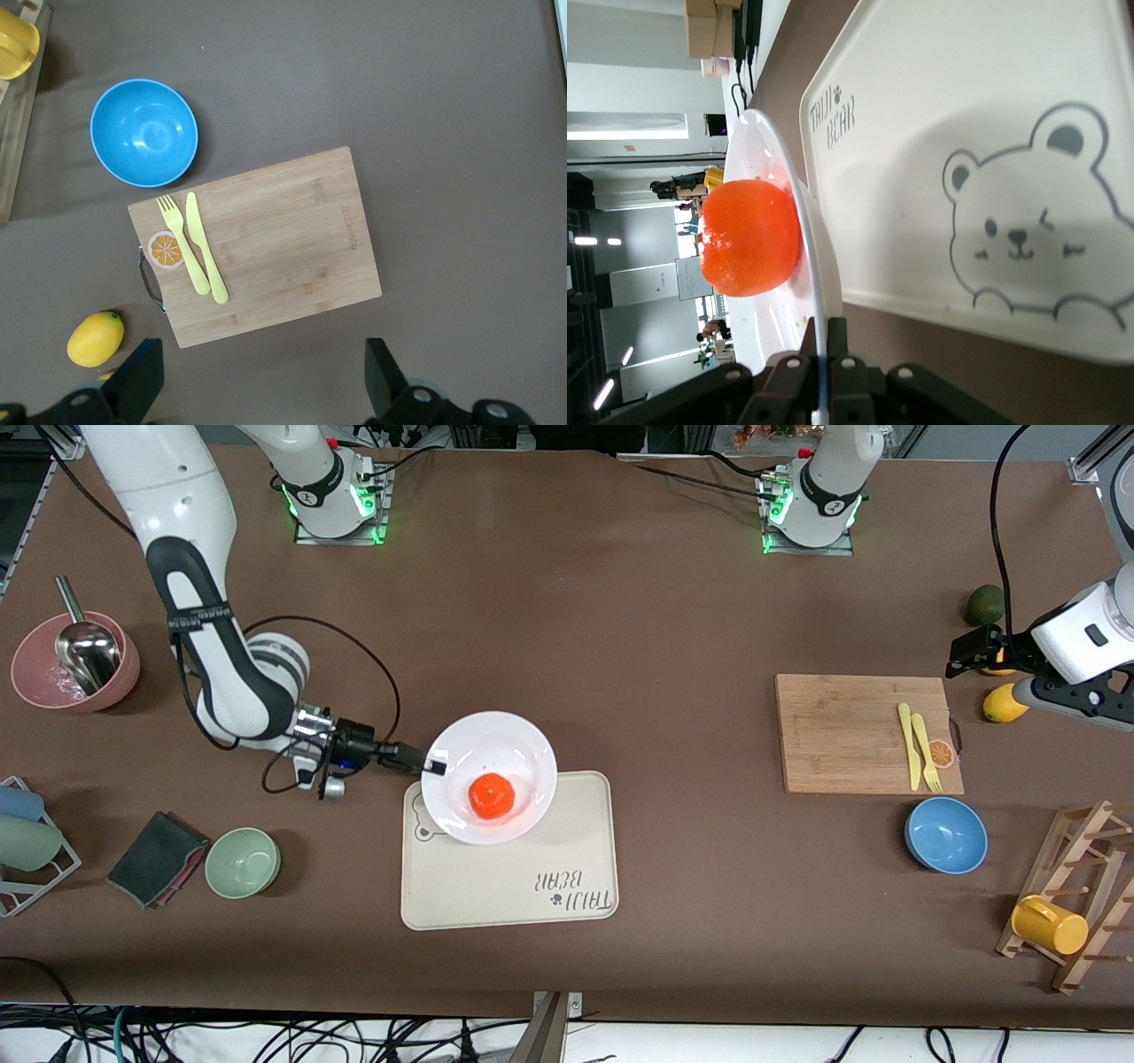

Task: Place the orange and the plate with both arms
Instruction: 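Slide the plate with the orange onto the bear tray with the right gripper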

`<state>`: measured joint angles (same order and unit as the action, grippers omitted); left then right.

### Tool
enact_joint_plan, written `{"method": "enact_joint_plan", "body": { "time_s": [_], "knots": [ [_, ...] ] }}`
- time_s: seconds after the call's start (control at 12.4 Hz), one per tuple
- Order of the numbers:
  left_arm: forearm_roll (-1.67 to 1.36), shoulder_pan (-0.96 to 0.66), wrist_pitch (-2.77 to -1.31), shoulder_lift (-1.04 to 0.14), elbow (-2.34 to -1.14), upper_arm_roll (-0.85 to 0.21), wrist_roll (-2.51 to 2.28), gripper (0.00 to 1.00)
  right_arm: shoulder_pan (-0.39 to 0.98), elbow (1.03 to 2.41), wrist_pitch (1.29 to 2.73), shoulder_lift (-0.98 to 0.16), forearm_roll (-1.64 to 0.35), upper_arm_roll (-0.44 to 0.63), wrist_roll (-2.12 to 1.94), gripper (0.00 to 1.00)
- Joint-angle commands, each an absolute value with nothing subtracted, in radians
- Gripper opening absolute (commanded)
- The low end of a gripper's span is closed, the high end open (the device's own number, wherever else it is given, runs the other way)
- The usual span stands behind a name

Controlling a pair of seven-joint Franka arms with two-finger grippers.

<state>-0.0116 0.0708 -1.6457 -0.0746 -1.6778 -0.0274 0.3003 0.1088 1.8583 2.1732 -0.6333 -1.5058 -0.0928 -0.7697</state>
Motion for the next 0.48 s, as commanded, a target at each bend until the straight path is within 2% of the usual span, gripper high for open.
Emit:
{"method": "enact_joint_plan", "body": {
  "time_s": [0.0,0.16,0.4],
  "knots": [
    [0.002,0.078,-1.654,-0.071,-1.683,-0.034,0.321,1.00,0.118,1.637,2.163,-0.785,-1.463,-0.100,-0.648,0.00],
    [0.002,0.078,-1.654,-0.071,-1.683,-0.034,0.321,1.00,0.124,1.559,2.183,-0.848,-1.434,-0.100,-0.632,0.00],
    [0.000,0.078,-1.654,-0.071,-1.683,-0.034,0.321,1.00,0.123,1.513,2.195,-0.903,-1.410,-0.100,-0.649,0.00]
  ]
}}
